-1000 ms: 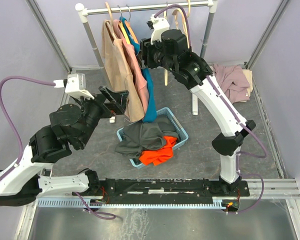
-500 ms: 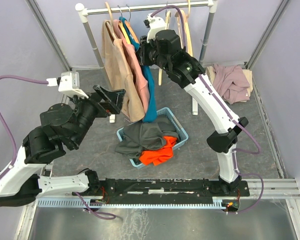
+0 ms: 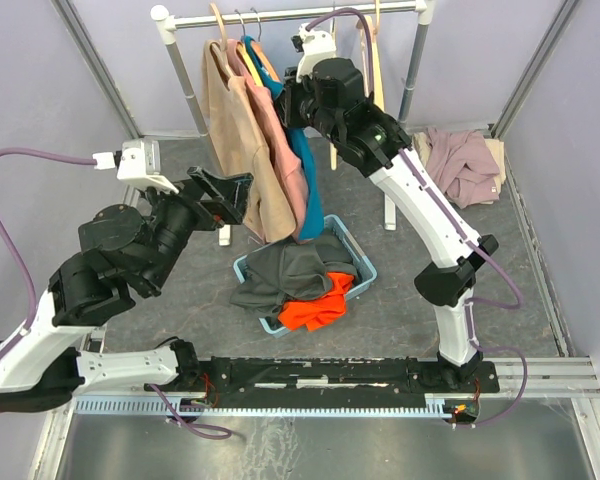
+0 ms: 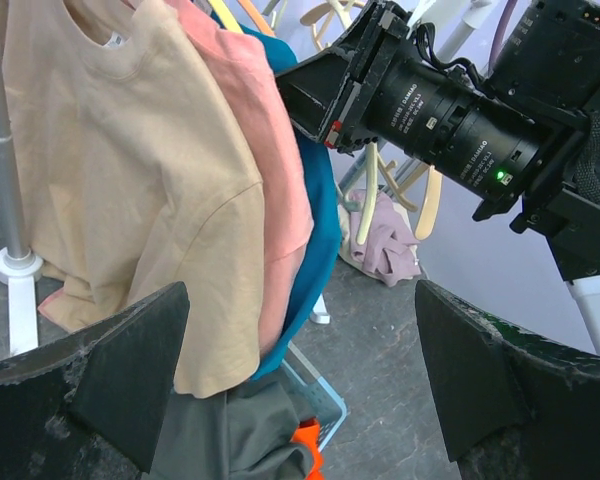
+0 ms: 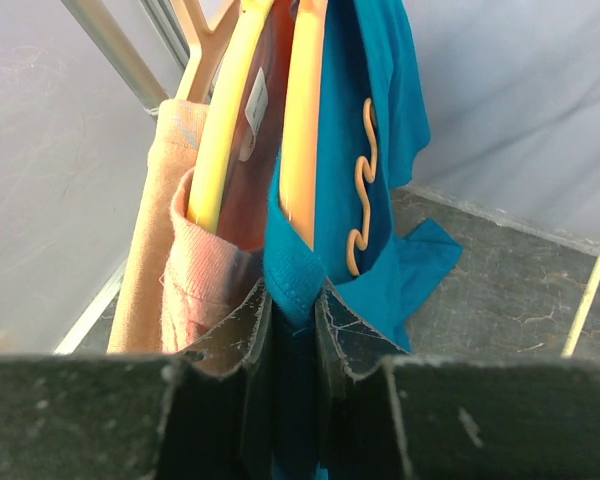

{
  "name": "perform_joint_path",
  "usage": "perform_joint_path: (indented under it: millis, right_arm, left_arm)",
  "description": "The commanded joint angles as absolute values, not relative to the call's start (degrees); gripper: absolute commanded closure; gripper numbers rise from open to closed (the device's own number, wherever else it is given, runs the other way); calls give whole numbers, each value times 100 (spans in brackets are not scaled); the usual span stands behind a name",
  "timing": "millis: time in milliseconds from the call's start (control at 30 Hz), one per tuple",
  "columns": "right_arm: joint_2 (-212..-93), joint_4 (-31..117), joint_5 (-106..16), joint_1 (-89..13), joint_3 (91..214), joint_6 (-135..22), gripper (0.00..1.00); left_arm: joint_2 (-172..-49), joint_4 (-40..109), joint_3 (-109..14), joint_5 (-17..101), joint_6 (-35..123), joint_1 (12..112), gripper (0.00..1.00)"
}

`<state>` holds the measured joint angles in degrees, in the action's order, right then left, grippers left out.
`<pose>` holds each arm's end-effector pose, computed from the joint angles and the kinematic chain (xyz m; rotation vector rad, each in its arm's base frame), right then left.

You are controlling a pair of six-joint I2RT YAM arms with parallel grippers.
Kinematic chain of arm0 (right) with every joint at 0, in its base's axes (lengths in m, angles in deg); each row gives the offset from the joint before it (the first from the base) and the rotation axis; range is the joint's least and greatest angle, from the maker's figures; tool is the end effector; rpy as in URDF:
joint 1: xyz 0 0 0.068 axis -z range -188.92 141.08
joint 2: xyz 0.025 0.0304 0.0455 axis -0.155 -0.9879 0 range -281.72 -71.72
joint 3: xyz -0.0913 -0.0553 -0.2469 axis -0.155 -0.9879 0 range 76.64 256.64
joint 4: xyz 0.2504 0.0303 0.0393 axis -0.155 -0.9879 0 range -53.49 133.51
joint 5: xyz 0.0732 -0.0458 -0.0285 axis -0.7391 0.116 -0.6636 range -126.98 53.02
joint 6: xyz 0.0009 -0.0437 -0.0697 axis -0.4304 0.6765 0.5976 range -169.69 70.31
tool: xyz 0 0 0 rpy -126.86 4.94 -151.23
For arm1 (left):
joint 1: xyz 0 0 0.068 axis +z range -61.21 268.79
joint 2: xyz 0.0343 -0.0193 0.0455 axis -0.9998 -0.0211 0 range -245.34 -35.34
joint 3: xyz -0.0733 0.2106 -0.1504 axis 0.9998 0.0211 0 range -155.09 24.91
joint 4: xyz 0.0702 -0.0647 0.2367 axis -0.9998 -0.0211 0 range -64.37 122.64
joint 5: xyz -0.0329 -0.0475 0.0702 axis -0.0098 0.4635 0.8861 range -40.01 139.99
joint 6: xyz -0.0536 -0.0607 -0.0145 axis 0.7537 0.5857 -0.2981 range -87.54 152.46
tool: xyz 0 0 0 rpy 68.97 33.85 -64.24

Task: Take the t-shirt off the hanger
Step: Pick up the hanger from the clothesline.

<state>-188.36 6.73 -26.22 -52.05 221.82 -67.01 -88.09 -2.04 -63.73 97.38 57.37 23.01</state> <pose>0.3450 0.3050 0.4918 -0.2512 1.7336 0.6188 0.1067 -0.1088 0.5115 -0.1028 1.5851 -0.6062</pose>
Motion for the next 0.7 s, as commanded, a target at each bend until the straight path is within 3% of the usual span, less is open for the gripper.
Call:
perform_joint_path:
  millis: [0, 667]
  right_arm:
    - [-18242, 1477, -2469, -5242, 22377, -6643, 99]
    - [-17309, 1711, -2542, -5250, 21928, -6388, 99]
  left_arm:
    - [-8875, 385, -6276, 9626, 5412, 2270, 1]
    - [-9322, 890, -6771, 9816, 5038, 2274, 1]
